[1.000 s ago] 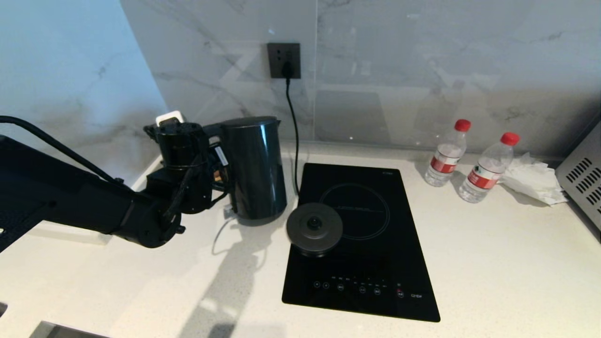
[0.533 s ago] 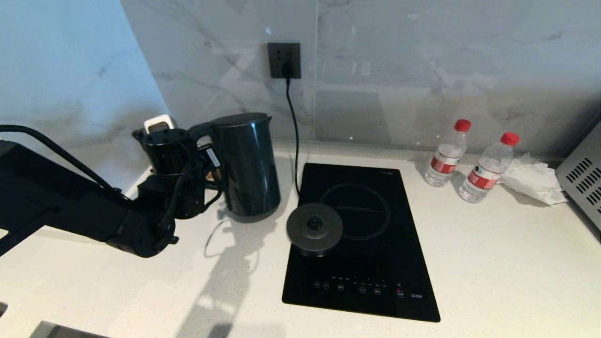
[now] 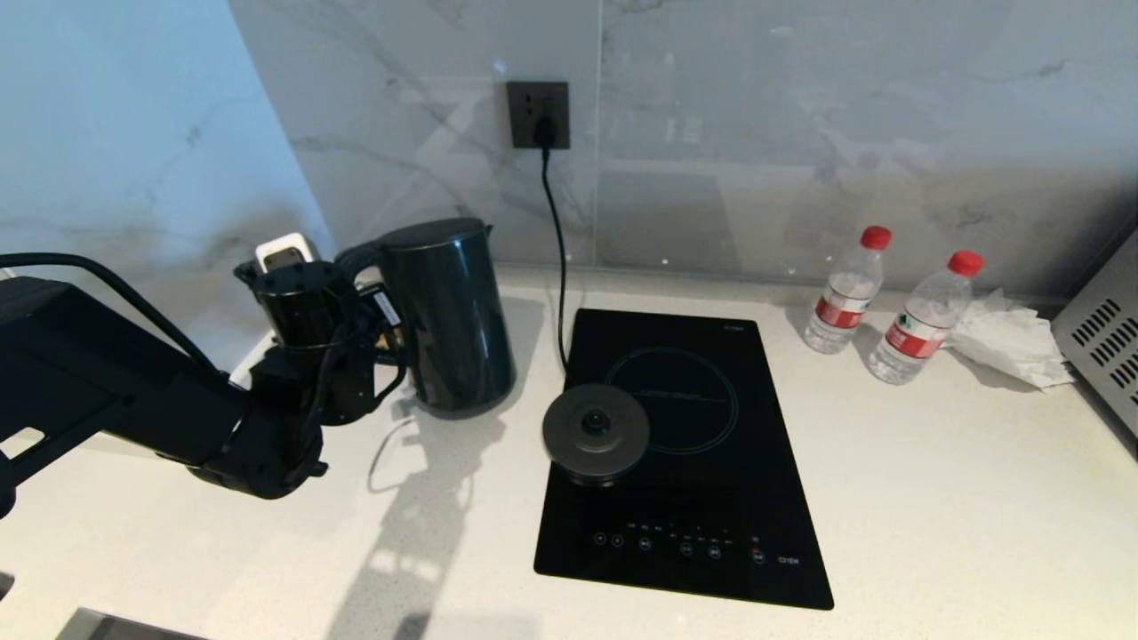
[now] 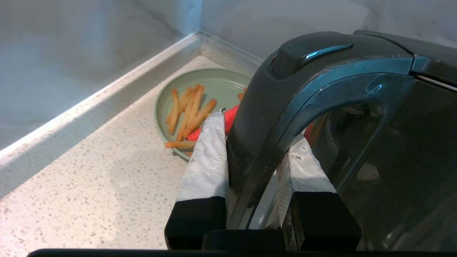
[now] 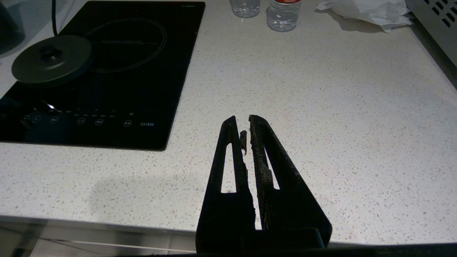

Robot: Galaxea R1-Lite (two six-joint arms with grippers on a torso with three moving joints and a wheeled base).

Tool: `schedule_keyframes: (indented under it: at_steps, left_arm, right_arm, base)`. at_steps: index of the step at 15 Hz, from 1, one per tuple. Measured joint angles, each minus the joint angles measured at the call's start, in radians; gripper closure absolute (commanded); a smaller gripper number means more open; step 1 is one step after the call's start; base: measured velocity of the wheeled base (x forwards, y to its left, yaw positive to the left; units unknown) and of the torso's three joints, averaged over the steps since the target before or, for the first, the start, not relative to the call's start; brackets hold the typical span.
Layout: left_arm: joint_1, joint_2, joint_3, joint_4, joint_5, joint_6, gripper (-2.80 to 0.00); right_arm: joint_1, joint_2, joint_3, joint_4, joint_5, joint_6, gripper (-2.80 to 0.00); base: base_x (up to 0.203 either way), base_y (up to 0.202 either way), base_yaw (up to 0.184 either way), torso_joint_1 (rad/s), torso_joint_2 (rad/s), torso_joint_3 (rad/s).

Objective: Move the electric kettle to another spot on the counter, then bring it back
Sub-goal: Place it by the sink

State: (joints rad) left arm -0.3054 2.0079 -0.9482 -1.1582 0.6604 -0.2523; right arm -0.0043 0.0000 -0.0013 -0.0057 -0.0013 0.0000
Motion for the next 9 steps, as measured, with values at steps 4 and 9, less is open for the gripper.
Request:
schedule_keyframes:
  at_steps: [4,9]
  left_arm:
    - [0.043,0.009,0.016,-0.013,-0.039,0.008,0.00]
    - [0.086,0.011,0.060,-0.059,-0.082,0.011,0.00]
  right_arm:
    - [0.000,0.000,0.000,0.000,0.000,0.000,0.00]
    - [0.000,0.000,0.000,0.000,0.000,0.000,0.00]
  base:
    - [0.000,0.000,0.000,0.000,0.00,0.000]
    - [0.000,0.000,0.000,0.000,0.00,0.000]
